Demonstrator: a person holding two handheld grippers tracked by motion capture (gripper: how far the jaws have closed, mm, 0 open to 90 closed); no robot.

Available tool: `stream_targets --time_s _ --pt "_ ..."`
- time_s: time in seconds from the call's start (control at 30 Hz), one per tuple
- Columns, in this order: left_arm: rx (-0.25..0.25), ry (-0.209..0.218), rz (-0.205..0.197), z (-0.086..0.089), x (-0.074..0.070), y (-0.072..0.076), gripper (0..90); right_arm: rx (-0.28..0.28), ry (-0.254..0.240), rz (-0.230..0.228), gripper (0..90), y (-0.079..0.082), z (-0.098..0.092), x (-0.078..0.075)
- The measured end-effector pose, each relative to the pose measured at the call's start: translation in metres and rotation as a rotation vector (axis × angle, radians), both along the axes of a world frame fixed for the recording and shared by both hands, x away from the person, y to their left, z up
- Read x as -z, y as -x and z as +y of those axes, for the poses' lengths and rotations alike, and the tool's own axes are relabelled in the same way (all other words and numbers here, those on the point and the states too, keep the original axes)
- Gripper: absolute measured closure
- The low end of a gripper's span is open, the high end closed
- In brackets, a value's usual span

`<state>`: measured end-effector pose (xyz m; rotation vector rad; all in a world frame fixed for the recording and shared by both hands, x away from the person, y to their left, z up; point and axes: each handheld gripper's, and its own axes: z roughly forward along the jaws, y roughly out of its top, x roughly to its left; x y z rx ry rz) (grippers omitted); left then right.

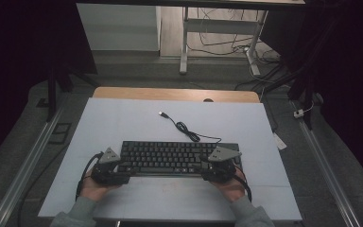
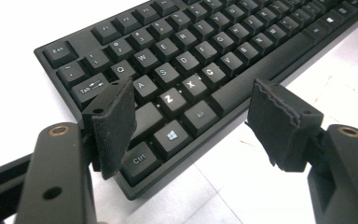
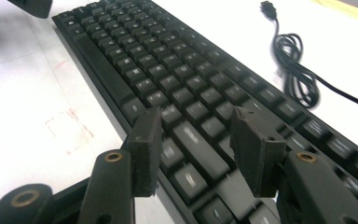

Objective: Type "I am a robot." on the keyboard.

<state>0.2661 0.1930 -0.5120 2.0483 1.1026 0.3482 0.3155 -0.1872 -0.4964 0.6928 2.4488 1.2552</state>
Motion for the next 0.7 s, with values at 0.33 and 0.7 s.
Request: stream_targets --time_s 0.33,0.7 --pt "0.019 0.004 -0.008 0.002 0.000 0.015 30.6 0.061 -0.025 -0.009 51.5 0.017 -0.042 -0.003" --pt "0.007 0.006 -0.016 0.017 0.002 0.033 30.2 0.118 -0.014 -0.023 49.8 0.033 -0.089 0.000"
